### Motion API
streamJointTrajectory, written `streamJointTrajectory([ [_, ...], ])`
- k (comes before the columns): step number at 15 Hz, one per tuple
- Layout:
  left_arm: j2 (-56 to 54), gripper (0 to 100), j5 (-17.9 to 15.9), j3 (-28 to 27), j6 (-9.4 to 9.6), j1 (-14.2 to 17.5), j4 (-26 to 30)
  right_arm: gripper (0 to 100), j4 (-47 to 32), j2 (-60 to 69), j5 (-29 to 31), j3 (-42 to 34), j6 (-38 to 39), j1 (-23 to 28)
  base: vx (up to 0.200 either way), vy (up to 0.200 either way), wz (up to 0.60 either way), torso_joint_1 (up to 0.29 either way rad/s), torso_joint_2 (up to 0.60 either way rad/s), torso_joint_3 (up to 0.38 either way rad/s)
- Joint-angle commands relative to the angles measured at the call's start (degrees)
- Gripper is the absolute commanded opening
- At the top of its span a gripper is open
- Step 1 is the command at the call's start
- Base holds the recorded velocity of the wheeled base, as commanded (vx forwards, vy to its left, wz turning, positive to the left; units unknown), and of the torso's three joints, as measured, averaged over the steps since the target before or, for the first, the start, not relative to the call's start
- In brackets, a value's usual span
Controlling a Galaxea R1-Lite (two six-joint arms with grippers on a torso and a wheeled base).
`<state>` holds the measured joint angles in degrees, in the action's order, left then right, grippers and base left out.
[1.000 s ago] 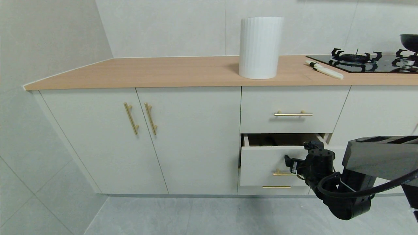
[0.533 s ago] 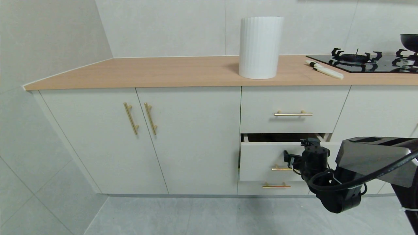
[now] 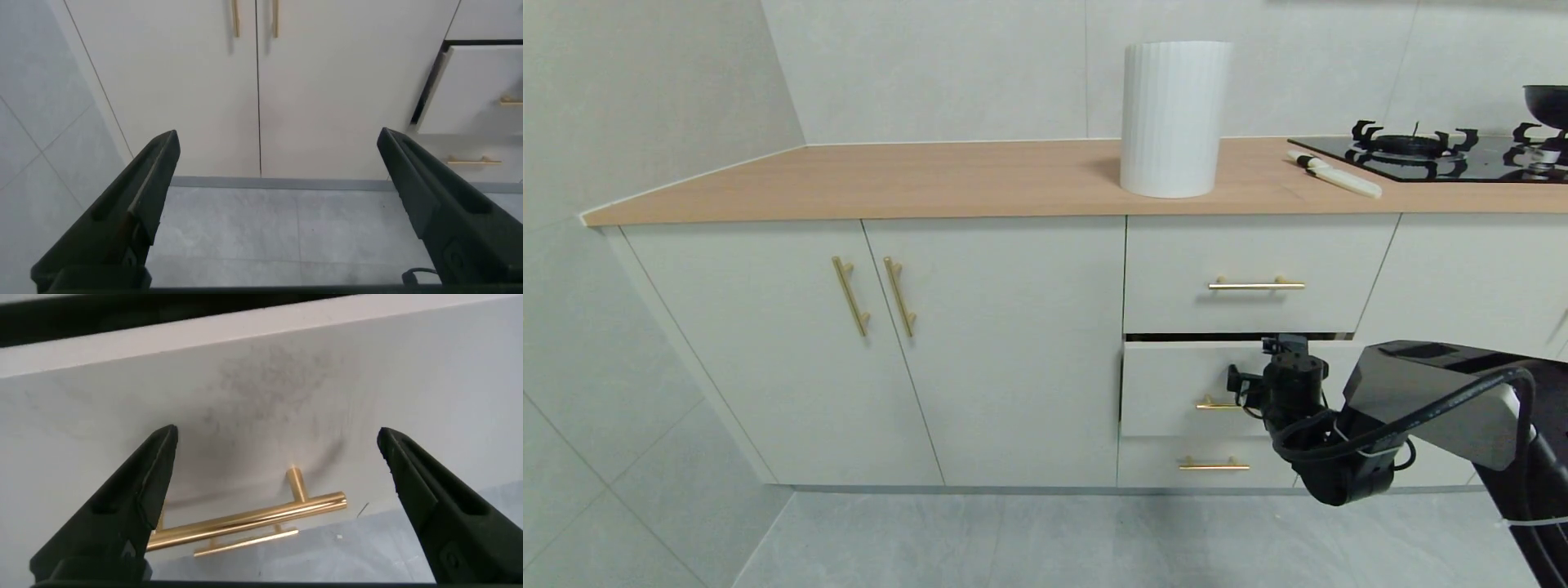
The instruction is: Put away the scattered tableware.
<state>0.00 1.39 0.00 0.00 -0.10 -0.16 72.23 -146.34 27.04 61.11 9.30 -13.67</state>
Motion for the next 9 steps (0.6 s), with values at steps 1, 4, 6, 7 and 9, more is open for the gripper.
streamJointTrajectory([
  [1, 0.1, 100, 0.0, 0.0, 0.00, 0.0, 0.0, 100, -1.8, -0.8, 0.1, 3.9, 0.0, 0.6, 0.000, 0.000, 0.00, 0.000, 0.00, 0.000],
  [4, 0.1, 100, 0.0, 0.0, 0.00, 0.0, 0.0, 100, -4.4, -2.6, 0.2, 8.5, -0.1, 0.8, 0.000, 0.000, 0.00, 0.000, 0.00, 0.000],
  [6, 0.1, 100, 0.0, 0.0, 0.00, 0.0, 0.0, 100, -5.9, -4.4, 1.1, 12.5, -0.2, 0.9, 0.000, 0.000, 0.00, 0.000, 0.00, 0.000],
  [7, 0.1, 100, 0.0, 0.0, 0.00, 0.0, 0.0, 100, -6.7, -4.6, 1.1, 13.9, -0.1, 0.9, 0.000, 0.000, 0.00, 0.000, 0.00, 0.000],
  [9, 0.1, 100, 0.0, 0.0, 0.00, 0.0, 0.0, 100, -8.2, -4.8, 1.1, 15.2, -0.1, 1.0, 0.000, 0.000, 0.00, 0.000, 0.00, 0.000],
])
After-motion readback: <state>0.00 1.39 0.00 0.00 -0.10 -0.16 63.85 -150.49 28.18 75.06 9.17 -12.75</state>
